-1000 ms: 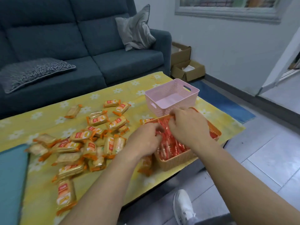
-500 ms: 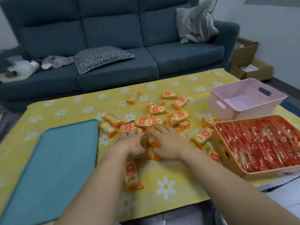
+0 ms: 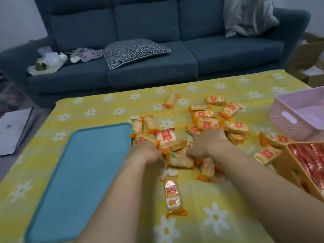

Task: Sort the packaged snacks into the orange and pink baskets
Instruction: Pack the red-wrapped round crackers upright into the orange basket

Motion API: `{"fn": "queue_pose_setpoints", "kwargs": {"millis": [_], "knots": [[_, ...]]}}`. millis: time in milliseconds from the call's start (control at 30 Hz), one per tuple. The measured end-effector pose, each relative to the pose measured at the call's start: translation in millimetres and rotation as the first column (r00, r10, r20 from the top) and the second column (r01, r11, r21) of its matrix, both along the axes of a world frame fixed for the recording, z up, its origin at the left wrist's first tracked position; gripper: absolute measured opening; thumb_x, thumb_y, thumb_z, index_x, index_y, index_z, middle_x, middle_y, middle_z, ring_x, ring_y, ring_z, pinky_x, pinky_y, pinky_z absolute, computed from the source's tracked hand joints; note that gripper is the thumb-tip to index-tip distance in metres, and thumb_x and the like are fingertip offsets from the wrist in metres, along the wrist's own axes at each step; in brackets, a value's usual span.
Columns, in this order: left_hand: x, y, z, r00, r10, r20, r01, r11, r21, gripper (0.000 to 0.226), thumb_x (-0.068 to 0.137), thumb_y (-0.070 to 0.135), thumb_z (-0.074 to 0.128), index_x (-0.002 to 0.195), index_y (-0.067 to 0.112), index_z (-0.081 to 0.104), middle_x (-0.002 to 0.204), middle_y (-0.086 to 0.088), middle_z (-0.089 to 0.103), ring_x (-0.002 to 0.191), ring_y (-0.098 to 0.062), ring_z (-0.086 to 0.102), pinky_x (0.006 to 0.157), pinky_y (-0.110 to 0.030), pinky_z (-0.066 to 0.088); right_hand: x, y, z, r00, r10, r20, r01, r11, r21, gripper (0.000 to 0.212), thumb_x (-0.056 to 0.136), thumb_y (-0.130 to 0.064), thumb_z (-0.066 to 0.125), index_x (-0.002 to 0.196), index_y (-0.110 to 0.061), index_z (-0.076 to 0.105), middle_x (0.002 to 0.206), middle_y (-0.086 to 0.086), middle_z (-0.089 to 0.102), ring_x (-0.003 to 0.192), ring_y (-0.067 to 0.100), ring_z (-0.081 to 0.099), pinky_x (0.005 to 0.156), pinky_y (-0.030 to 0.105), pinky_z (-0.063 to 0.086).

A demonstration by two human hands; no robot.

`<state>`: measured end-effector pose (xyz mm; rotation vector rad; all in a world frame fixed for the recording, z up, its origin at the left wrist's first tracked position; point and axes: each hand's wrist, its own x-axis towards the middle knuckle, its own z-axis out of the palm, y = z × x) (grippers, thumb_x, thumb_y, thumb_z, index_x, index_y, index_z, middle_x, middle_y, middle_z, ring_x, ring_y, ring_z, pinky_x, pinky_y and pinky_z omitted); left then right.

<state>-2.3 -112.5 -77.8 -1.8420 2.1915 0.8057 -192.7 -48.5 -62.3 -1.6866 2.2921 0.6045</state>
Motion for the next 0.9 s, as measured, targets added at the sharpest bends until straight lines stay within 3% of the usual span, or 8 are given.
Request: {"fn": "queue_pose_setpoints", "kwargs": {"millis": [167, 400, 467, 533, 667, 767, 800, 900], "knots": [[-14.2, 7.0, 7.3, 0.959, 0.017, -0.282, 0.001, 0.998, 0.062, 0.041, 0.095, 0.006, 0.044, 0.114, 0.023, 0.075, 0.126, -0.001, 0.070, 0.118, -0.023, 0.061, 0.102, -0.029, 0.047, 35.6, -29.1, 11.2, 0.924, 0.076, 0.374, 0.075, 0.925, -0.373, 0.044, 0.094, -0.043, 0.045, 0.120, -0.015, 0.067, 0.131, 0.015, 0.059, 0.122, 0.035, 0.053, 0.095, 0.041, 0.046], [-15.0, 9.0, 2.1, 0.935, 0.080, -0.346, -0.053, 0.995, 0.087, 0.036, 0.093, 0.005, 0.057, 0.069, 0.025, 0.074, 0.103, -0.005, 0.076, 0.103, -0.023, 0.067, 0.097, -0.034, 0.050, 65.2, -65.6, -9.7, 0.873, -0.182, 0.451, 0.291, 0.939, -0.184, 0.049, 0.079, -0.019, 0.074, 0.123, -0.008, 0.056, 0.132, 0.015, 0.056, 0.121, 0.034, 0.059, 0.090, 0.039, 0.051], [-12.1, 7.4, 0.2, 0.923, 0.155, -0.353, -0.137, 0.988, 0.077, 0.023, 0.093, 0.013, 0.058, 0.080, 0.017, 0.077, 0.103, -0.009, 0.076, 0.098, -0.025, 0.066, 0.090, -0.034, 0.051, 62.3, -65.2, -6.4, 0.846, -0.169, 0.505, 0.308, 0.929, -0.205, 0.026, 0.076, -0.015, 0.077, 0.093, -0.013, 0.058, 0.118, 0.011, 0.069, 0.108, 0.029, 0.068, 0.081, 0.034, 0.054], [-12.5, 6.5, 2.1, 0.925, 0.220, -0.310, -0.248, 0.967, -0.051, 0.037, 0.094, 0.037, 0.055, 0.109, 0.007, 0.071, 0.109, -0.015, 0.073, 0.097, -0.032, 0.065, 0.084, -0.038, 0.053, 54.0, -59.0, -1.3, 0.810, -0.120, 0.574, 0.329, 0.904, -0.274, 0.025, 0.078, -0.020, 0.078, 0.091, -0.013, 0.058, 0.111, 0.010, 0.071, 0.104, 0.029, 0.069, 0.080, 0.033, 0.055], [-21.6, 17.2, 16.3, 0.755, 0.264, -0.601, -0.362, 0.931, -0.046, 0.079, 0.086, 0.053, 0.073, 0.143, 0.012, 0.036, 0.127, -0.008, 0.061, 0.112, -0.028, 0.062, 0.094, -0.037, 0.047, 29.8, -30.4, 14.3, 0.589, 0.052, 0.806, 0.437, 0.819, -0.372, 0.043, 0.089, -0.014, 0.073, 0.128, -0.008, 0.058, 0.109, 0.006, 0.066, 0.097, 0.020, 0.063, 0.078, 0.023, 0.052], [-29.9, 25.5, 20.4, 0.575, 0.243, -0.781, -0.244, 0.962, 0.121, 0.040, 0.090, 0.029, 0.075, 0.124, 0.015, 0.058, 0.112, -0.004, 0.074, 0.086, -0.018, 0.075, 0.079, -0.036, 0.053, -9.2, -6.1, 17.7, 0.318, 0.069, 0.946, 0.467, 0.857, -0.220, 0.048, 0.091, -0.009, 0.066, 0.137, -0.013, 0.055, 0.113, 0.007, 0.069, 0.095, 0.015, 0.064, 0.076, 0.021, 0.051], [-31.9, 26.4, 19.6, 0.550, 0.251, -0.797, -0.238, 0.961, 0.138, 0.028, 0.091, 0.026, 0.074, 0.116, 0.017, 0.064, 0.103, -0.003, 0.077, 0.081, -0.018, 0.076, 0.073, -0.035, 0.055, -25.2, -2.9, 15.1, 0.360, 0.066, 0.931, 0.496, 0.831, -0.251, 0.051, 0.091, -0.014, 0.064, 0.141, -0.016, 0.054, 0.124, 0.007, 0.067, 0.108, 0.020, 0.062, 0.088, 0.029, 0.052], [-42.2, 27.8, 20.1, 0.438, 0.365, -0.821, -0.350, 0.911, 0.218, 0.017, 0.090, 0.027, 0.073, 0.105, 0.019, 0.069, 0.092, -0.004, 0.078, 0.082, -0.024, 0.077, 0.068, -0.036, 0.056, -75.3, -4.3, -0.3, 0.855, -0.180, 0.487, 0.447, 0.733, -0.512, 0.067, 0.092, -0.045, 0.054, 0.154, -0.028, 0.035, 0.158, 0.011, 0.037, 0.144, 0.038, 0.032, 0.117, 0.051, 0.029]]}}
